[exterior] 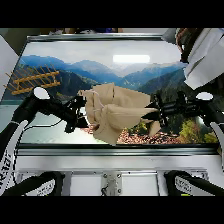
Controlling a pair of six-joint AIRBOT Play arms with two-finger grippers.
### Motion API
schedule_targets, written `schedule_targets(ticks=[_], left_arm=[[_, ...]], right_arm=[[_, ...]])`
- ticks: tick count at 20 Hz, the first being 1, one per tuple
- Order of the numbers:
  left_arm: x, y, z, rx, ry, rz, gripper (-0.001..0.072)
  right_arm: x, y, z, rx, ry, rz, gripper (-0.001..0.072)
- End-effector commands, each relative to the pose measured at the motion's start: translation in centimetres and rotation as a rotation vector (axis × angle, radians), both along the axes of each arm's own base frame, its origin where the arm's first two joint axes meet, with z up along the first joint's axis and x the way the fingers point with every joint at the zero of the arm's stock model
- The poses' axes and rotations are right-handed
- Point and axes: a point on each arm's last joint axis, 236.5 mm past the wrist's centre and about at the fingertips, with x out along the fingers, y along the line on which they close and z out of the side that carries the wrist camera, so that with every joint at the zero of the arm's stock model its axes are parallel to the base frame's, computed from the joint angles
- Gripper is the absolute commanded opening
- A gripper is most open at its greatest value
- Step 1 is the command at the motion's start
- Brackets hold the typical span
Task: Fold the clothes and pants, and hang the long-sleeved shirts on hangers.
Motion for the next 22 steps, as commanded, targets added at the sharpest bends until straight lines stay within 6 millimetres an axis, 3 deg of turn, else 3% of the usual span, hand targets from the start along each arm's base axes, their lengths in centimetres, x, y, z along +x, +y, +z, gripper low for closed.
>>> schedule_targets(ticks=[1,15,22], left_arm=[[-0.11,-0.01,0.01,-0.001,0.002,-0.006,0.0021],[-0.1,-0.01,0.01,-0.001,0.002,-0.005,0.0021],[-0.09,-0.01,0.0,-0.001,0.001,-0.005,0.0021]], right_arm=[[0.46,0.01,-0.1,-0.004,-0.007,-0.018,0.0026],[0.43,0.0,-0.15,-0.014,0.219,-0.068,0.0025],[0.44,0.0,-0.16,-0.014,0.219,-0.069,0.0024]])
